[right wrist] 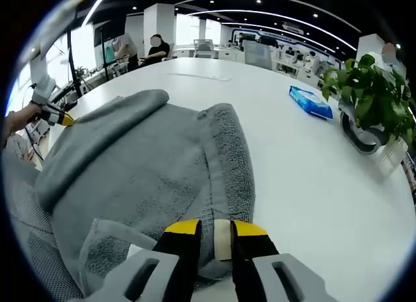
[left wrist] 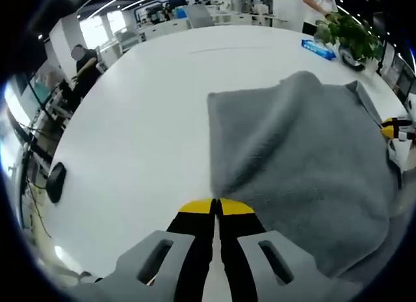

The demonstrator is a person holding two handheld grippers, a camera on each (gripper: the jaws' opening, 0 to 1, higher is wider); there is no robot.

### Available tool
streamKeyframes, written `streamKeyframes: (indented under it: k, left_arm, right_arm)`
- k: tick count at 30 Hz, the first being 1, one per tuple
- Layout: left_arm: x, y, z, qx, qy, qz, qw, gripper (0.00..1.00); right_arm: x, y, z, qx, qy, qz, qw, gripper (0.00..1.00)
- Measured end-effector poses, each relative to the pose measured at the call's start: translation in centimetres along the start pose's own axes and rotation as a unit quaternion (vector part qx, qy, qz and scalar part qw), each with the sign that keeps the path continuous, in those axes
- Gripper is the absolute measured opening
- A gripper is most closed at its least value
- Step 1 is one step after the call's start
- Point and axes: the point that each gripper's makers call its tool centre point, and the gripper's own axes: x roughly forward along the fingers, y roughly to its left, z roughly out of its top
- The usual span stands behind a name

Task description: Open the folded towel by lifting each exposed corner and separating the folded layers until the towel lies flat within the target outline without major curled edges

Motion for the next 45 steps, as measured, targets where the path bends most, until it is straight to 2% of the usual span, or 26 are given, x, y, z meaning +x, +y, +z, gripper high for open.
streamKeyframes:
  k: [5,25,30,35,45]
  left_arm:
    - [0.1,0.0,0.0,-0.008,-0.001,-0.002,1.0,0.01]
    - [0.5,1.1,-0.8,0.012,0.015,0.005,0.9998,0.01]
    - [0.5,1.9,-0.9,0.018,0.019,0.012,0.9996,0.01]
    - [0.5,3.0,-1.1,0.042,0.026,0.024,0.9985,0.01]
    - [0.5,4.4,-1.2,0.037,0.025,0.032,0.9985,0.01]
  right_arm:
    - [0.0,0.0,0.0,0.0,-0.001,0.0,1.0,0.15]
    - [0.0,0.0,0.0,0.0,-0.002,-0.001,1.0,0.15]
    - [0.0,0.0,0.0,0.0,-0.002,-0.002,1.0,0.15]
    - [-0.1,0.0,0.0,0.001,-0.002,-0.001,1.0,0.15]
    - [-0.1,0.1,-0.1,0.001,-0.002,-0.001,1.0,0.15]
